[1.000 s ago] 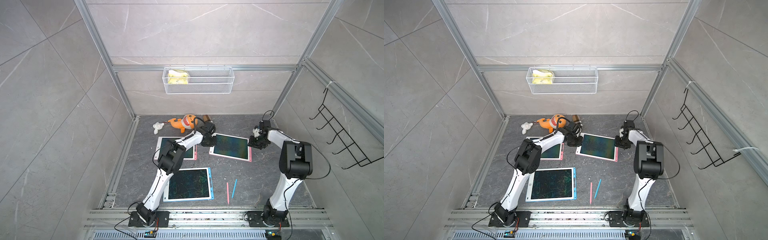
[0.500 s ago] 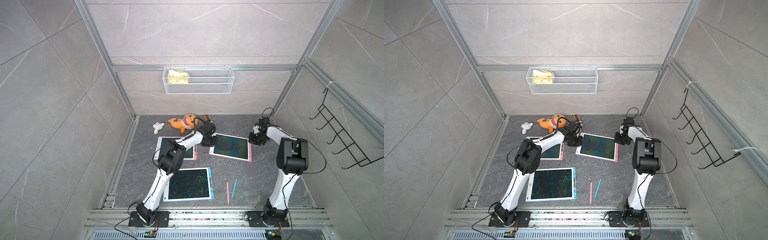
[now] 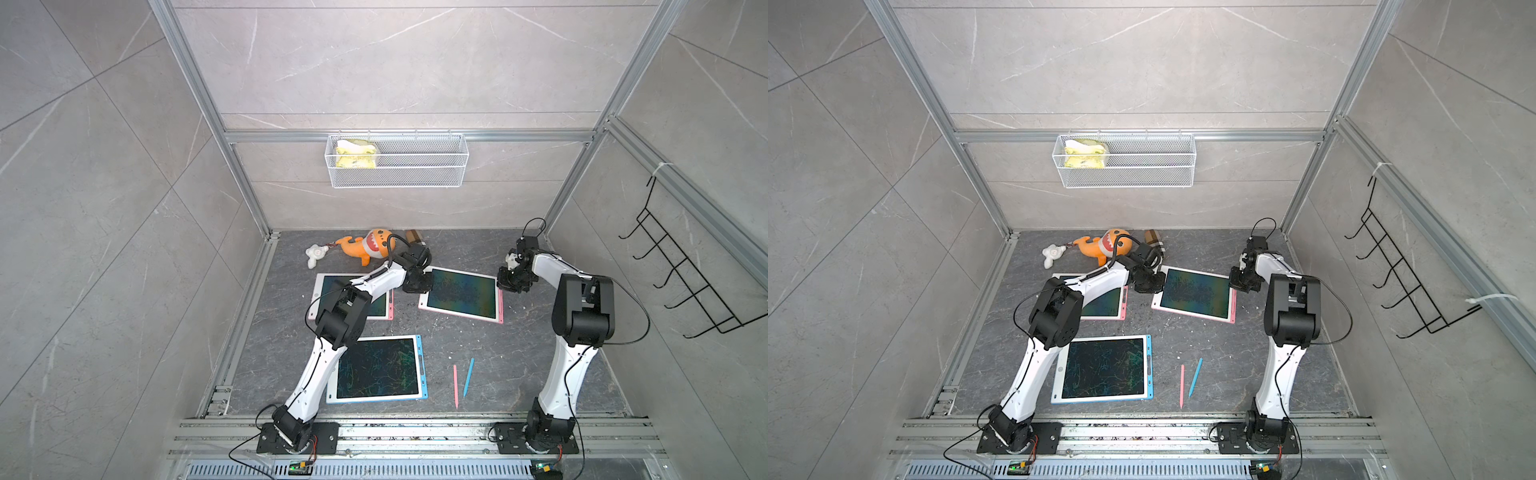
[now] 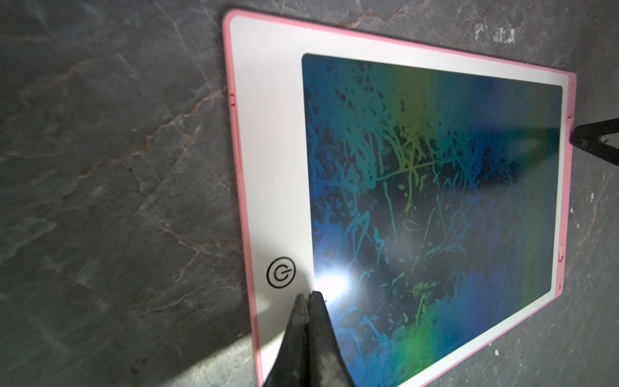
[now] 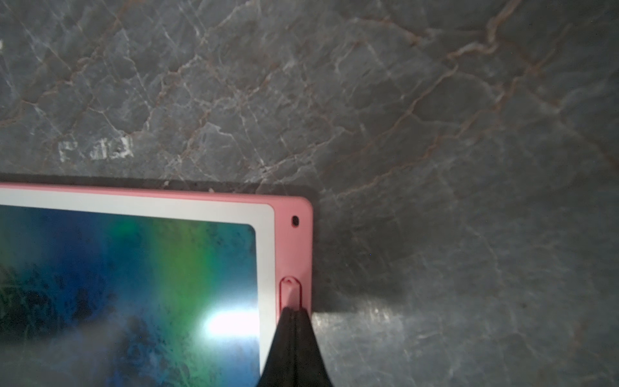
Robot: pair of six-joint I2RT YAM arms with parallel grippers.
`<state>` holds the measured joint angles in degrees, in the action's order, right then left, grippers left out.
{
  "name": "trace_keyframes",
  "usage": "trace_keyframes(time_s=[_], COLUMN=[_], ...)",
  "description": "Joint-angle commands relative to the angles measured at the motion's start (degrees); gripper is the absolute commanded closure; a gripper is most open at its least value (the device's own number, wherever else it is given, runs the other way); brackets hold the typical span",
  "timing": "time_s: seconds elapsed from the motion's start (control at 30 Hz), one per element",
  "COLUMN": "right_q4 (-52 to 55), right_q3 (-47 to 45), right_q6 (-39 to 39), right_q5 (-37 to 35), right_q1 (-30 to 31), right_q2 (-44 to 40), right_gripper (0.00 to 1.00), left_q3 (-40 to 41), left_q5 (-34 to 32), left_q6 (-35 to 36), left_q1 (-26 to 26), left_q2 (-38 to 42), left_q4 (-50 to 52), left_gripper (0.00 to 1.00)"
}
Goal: Place the stylus back onto the writing tablet
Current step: Adjust the stylus on the writing tablet.
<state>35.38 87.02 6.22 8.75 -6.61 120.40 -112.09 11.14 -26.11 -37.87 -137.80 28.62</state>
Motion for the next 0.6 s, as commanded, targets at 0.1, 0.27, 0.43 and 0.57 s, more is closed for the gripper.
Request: trace_keyframes(time_s=[0.1, 0.27, 0.43, 0.57], right_q4=[1.86, 2.39, 1.85, 2.64], right_q3=[-1.77, -2.54, -4.31, -5.21], right_q6=[-0.61, -0.77, -0.35, 0.45], right_q5=[-3.78, -5.46, -5.54, -5.15], right_q1=[0.02, 0.27, 0.51, 0.53], right_q2=[2.31, 1.57, -3.63, -8.17], right_gripper=[1.00, 1.00, 1.00, 1.00], left_q3=[1.15, 1.09, 1.44, 1.87], left_q5=[-0.44, -0.44, -0.45, -0.28], left_q6=[0.95, 0.65, 0.03, -0.10], left_q1=[0.39, 0.38, 0.38, 0.34], left_q2=[-0.54, -0.35, 0.05, 0.23], left_q4=[5.18, 5.28, 5.04, 4.95], left_gripper=[1.00, 1.00, 1.00, 1.00])
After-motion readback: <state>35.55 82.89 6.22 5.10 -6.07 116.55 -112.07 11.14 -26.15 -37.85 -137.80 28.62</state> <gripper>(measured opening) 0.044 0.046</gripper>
